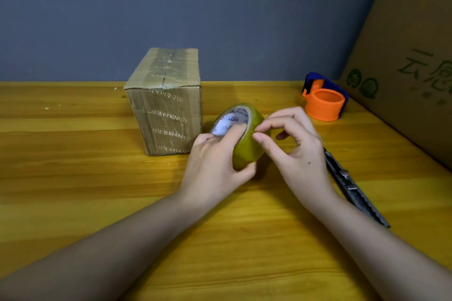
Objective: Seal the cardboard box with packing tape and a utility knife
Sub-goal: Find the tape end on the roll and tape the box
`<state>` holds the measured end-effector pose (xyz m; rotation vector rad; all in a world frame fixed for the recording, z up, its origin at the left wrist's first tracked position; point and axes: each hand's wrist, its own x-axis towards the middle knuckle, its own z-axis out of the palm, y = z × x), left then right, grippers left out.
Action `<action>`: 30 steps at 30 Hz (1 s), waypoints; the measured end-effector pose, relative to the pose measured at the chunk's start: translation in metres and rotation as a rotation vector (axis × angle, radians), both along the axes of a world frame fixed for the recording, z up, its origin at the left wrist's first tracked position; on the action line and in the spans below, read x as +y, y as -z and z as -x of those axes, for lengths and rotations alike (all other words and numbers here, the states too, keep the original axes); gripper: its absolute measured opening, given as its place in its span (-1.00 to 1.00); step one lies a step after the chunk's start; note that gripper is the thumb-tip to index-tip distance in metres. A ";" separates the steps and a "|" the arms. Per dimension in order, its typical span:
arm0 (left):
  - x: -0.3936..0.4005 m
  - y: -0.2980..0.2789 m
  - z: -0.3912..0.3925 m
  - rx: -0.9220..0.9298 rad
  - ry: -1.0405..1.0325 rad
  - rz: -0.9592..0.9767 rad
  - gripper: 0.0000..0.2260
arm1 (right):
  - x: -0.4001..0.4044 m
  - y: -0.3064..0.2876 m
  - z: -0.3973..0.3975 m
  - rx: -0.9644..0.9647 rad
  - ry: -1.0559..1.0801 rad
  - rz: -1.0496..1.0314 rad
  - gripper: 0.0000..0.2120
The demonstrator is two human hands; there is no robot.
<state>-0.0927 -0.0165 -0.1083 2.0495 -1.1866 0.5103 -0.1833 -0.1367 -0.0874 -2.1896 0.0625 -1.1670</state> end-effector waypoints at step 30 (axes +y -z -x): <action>-0.001 0.000 0.003 -0.041 -0.019 -0.043 -0.51 | -0.005 0.005 -0.001 0.004 0.009 0.177 -0.77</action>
